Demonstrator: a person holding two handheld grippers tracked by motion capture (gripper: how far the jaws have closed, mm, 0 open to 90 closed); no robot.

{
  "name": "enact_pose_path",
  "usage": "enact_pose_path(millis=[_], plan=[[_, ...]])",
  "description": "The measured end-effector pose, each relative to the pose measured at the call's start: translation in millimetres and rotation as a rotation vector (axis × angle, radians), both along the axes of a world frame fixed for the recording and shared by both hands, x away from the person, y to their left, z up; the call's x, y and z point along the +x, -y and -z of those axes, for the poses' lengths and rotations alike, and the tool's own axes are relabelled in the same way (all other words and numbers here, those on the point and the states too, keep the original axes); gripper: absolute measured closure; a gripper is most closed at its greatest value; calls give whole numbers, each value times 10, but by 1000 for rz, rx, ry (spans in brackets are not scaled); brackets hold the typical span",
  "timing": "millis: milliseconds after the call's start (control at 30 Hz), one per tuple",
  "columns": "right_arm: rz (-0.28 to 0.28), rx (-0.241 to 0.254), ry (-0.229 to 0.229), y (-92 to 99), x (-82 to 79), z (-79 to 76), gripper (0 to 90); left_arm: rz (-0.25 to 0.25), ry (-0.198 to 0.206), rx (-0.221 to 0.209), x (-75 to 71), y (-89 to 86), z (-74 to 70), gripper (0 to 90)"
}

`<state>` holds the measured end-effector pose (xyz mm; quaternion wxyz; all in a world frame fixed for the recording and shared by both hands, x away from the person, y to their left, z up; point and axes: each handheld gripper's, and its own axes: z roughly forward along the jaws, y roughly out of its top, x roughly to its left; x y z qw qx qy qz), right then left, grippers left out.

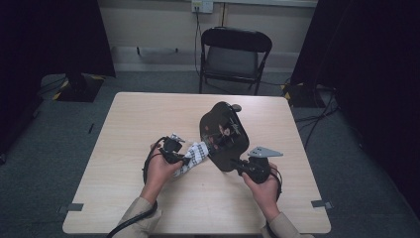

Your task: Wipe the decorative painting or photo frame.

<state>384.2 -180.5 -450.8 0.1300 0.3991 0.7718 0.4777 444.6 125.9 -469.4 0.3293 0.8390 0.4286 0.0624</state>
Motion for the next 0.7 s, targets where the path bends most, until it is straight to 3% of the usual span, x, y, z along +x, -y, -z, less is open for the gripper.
enact_pose_path(millis=[200,367,600,633,700], plan=[[0,-3,0,-1,-2,-1,789,-39,28,-28,-21,-171,-208,749],[4,-4,-1,-6,-4,-3,789,-83,87,-54,23,-323,-522,749],[4,-4,1,-7,-3,-3,789,-141,171,-97,120,-344,-879,749],[4,-4,1,-7,-3,-3,789,-141,171,-97,120,-344,-879,749],[5,-4,0,-9,-2,-4,789,-148,204,-102,160,-334,-1026,749]])
